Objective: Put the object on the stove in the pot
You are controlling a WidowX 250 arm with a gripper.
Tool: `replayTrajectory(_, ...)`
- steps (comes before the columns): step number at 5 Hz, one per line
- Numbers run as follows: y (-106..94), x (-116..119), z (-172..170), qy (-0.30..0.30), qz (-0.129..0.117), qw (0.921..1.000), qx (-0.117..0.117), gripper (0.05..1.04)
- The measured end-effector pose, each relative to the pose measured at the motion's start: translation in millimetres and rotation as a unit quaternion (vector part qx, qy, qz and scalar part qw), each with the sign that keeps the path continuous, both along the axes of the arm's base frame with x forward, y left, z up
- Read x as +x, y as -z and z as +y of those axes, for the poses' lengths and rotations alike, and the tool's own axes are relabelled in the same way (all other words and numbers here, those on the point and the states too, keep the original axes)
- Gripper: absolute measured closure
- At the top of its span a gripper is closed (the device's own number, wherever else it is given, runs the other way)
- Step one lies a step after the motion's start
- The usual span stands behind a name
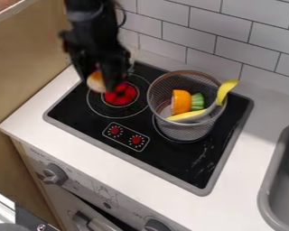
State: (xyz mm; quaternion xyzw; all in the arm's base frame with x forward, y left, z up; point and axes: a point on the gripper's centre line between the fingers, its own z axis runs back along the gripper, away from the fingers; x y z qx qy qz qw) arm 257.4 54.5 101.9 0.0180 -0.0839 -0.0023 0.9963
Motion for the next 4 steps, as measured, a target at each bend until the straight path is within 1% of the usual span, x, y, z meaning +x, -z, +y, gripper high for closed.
replayTrajectory(1,-17.0,-3.1,-14.4,-0.01,0.01,0.9997,0.02,0.485)
replayTrajectory(2,-29.3,-1.2,-30.0,-0.025,0.018,0.999,0.033,0.485)
replayTrajectory(3,-32.9,-1.8,-43.1,-0.033,0.023,0.9986,0.036,0.485)
replayTrajectory(4,-33.4,-1.7,-61.1,-0.045,0.016,0.9979,0.043,0.485)
